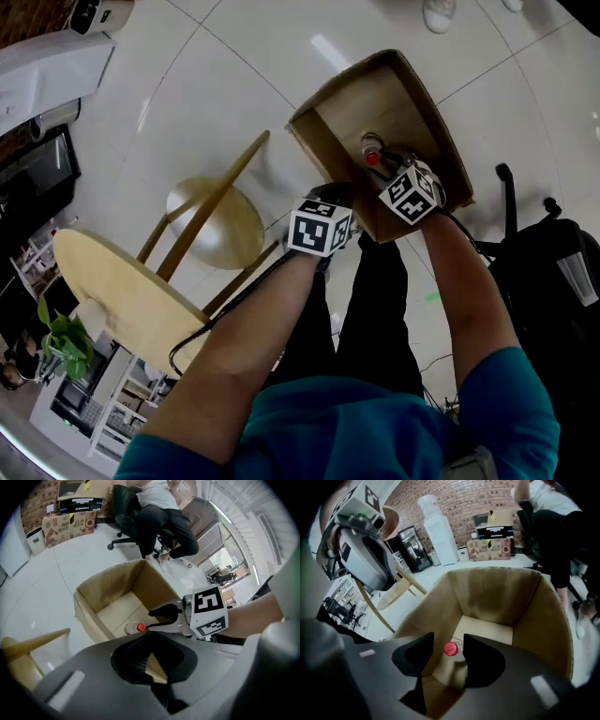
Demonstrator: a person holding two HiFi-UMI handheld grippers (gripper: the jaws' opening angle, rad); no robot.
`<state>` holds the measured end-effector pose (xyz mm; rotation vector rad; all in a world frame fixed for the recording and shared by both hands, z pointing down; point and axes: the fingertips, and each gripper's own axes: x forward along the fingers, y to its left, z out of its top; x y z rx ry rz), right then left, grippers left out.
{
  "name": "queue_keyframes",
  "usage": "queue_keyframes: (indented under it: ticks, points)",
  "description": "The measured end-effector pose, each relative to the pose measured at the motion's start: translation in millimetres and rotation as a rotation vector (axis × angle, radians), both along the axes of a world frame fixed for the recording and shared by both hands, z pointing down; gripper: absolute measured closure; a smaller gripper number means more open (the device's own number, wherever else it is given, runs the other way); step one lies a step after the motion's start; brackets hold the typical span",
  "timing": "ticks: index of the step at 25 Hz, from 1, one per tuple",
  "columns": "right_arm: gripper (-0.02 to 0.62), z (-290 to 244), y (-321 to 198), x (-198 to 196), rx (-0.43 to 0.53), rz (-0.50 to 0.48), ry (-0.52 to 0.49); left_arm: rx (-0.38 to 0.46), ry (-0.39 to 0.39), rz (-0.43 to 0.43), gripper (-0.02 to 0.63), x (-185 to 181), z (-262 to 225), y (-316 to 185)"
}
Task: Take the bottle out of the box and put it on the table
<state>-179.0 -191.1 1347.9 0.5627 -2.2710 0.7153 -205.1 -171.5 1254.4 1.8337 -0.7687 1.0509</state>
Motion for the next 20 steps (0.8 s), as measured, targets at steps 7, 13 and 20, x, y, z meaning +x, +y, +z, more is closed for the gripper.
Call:
queue_keyframes:
  ticks: [7, 13, 20]
  points:
    - [0.396, 59.4, 17.8, -19.3, 0.02, -0.156, 0.152, -0.055, -0.054, 0.037, 0.604, -10.7, 60.8, 14.5]
    - [0.416, 93.7, 22.7, -22.2, 0.051, -0.221, 0.261, -0.067, -0.013, 0.009, 0.604, -3.9, 64.9, 8.8]
    - [0.424, 98.8, 12.5, -26.2, 0.13, -0.249, 0.288, -0.068, 0.003, -0.042, 0.604, -5.5, 73.9, 2.9]
